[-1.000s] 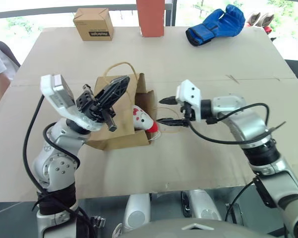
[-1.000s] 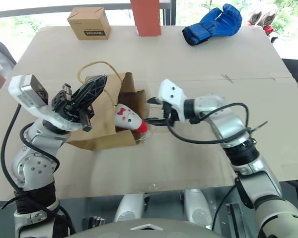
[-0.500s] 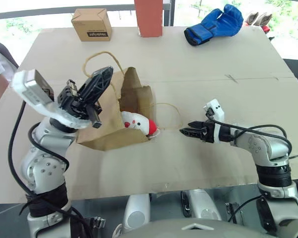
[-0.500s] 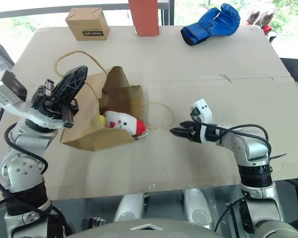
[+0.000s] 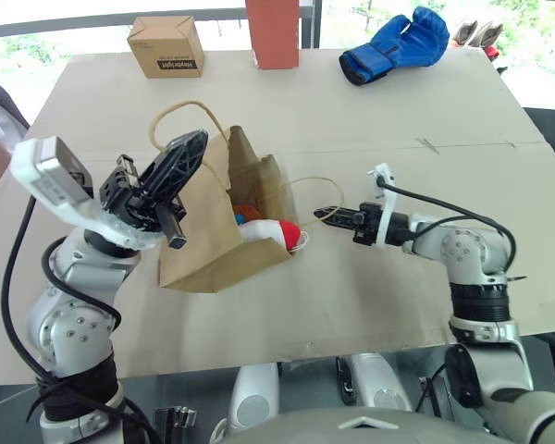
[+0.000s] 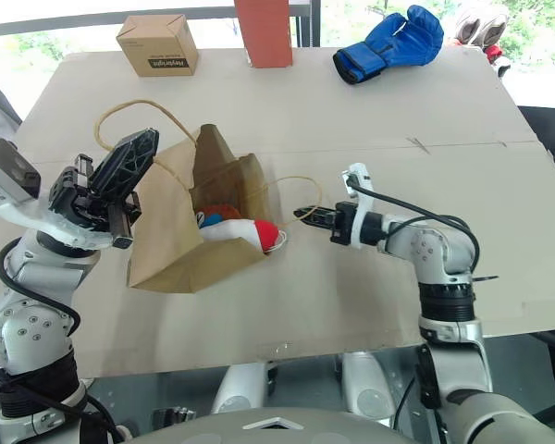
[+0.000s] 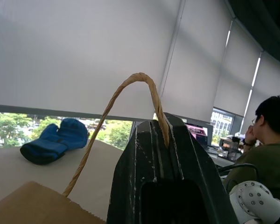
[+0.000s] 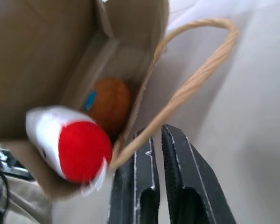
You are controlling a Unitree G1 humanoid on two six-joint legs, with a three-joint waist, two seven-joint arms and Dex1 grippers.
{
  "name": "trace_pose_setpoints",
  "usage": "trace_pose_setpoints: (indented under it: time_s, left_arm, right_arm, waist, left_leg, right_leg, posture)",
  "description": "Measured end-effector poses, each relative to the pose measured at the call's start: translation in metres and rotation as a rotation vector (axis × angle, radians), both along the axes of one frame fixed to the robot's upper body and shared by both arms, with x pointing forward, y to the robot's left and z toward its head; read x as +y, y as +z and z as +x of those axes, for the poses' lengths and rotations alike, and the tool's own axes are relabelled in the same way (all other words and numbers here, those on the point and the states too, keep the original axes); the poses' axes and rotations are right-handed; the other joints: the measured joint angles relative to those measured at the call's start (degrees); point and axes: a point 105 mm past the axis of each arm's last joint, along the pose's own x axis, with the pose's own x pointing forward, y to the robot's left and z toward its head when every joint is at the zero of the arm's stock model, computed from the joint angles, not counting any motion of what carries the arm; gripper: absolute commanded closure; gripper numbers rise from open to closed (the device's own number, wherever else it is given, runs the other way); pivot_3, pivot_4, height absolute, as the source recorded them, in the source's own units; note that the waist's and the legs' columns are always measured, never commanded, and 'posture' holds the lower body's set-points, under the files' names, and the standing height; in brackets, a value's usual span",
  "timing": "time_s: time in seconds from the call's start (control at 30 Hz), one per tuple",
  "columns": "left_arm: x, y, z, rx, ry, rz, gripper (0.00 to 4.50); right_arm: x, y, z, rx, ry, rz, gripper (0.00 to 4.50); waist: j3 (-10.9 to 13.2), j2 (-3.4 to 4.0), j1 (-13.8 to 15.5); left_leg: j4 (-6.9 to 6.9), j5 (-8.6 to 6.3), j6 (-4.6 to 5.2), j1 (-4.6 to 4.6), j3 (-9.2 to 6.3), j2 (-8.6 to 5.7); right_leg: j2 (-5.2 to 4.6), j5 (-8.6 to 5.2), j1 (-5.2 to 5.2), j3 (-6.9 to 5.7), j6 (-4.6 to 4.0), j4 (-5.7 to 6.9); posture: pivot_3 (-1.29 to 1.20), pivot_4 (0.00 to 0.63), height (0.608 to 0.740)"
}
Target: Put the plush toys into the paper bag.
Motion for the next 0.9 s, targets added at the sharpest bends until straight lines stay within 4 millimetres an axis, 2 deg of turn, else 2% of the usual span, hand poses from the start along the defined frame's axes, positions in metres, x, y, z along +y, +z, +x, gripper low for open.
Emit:
trace_pose_setpoints:
  time_s: [0.1,0.13,0.27,0.4,0.5,0.63,0.7,0.77,0.9]
  left_arm:
    - [0.001,-0.001,0.000,0.004,0.007,-0.001,4.50]
    - [0.001,-0.001,0.000,0.005,0.011,-0.002,4.50]
    - [0.001,-0.001,0.000,0.006,0.012,-0.003,4.50]
    - [0.001,-0.001,0.001,0.006,0.011,-0.003,4.50]
    - [0.001,0.000,0.001,0.004,0.010,-0.002,4.50]
    - [0.001,0.000,0.000,0.004,0.010,-0.001,4.50]
    - [0.001,0.000,0.000,0.004,0.011,0.001,4.50]
    - [0.001,0.000,0.000,0.004,0.012,0.002,4.50]
    - [0.003,0.000,0.000,0.003,0.022,-0.001,4.50]
  right_arm:
    - [-0.012,-0.001,-0.013,0.001,0.033,-0.009,2.10]
    - [-0.012,0.001,-0.018,-0.002,0.051,-0.005,1.75]
    - [-0.007,0.013,-0.026,0.000,0.082,0.092,1.75]
    - [0.005,0.011,-0.016,0.020,0.042,0.100,1.75]
    - [0.015,0.001,-0.009,0.044,0.011,0.092,2.53]
    - [0.016,-0.003,-0.002,0.052,-0.032,0.082,4.49]
    - [0.012,0.001,-0.004,0.039,-0.024,0.086,4.49]
    - [0.006,0.007,-0.012,0.023,0.001,0.104,3.86]
    - [-0.018,0.018,-0.028,0.001,0.018,0.129,2.07]
  waist:
    - [0.0,0.00,-0.1]
    - [0.0,0.00,-0.1]
    - [0.0,0.00,-0.3]
    - [0.0,-0.01,-0.3]
    - [0.0,-0.01,-0.2]
    - [0.0,0.00,-0.1]
    - [0.0,0.01,-0.1]
    - [0.0,0.01,-0.1]
    - [0.0,0.00,-0.1]
  left_leg:
    - [0.00,0.00,0.00,0.01,0.00,0.00]
    - [0.00,0.00,0.00,0.01,0.00,0.01]
    - [-0.01,0.00,0.00,0.03,0.00,0.03]
    - [0.01,0.00,0.00,0.02,0.01,0.02]
    - [0.00,0.00,0.00,0.00,0.00,0.02]
    - [0.00,0.00,0.00,-0.02,0.01,0.02]
    - [0.00,0.00,0.00,-0.02,0.01,0.02]
    - [-0.03,0.00,0.00,-0.02,0.00,0.02]
    - [-0.03,0.00,0.00,0.00,0.01,0.02]
  right_leg:
    - [0.01,0.00,-0.01,0.01,0.00,0.01]
    - [0.02,-0.01,-0.01,0.01,0.01,0.01]
    - [0.07,-0.01,-0.02,0.04,0.02,0.02]
    - [0.05,-0.01,-0.02,0.05,0.02,0.01]
    - [0.05,-0.01,-0.03,0.04,0.02,0.00]
    - [0.03,0.00,-0.03,0.04,0.01,-0.03]
    - [0.03,0.00,-0.03,0.04,0.01,-0.03]
    - [0.03,0.00,-0.03,0.04,0.01,-0.04]
    - [0.03,-0.01,-0.02,0.04,0.01,-0.07]
  posture:
    - [0.00,0.150,0.740]
    - [0.00,0.150,0.740]
    - [0.00,0.150,0.740]
    - [0.00,0.150,0.740]
    - [0.00,0.150,0.740]
    - [0.00,0.150,0.740]
    - [0.00,0.150,0.740]
    - [0.00,0.150,0.740]
    - [0.00,0.150,0.740]
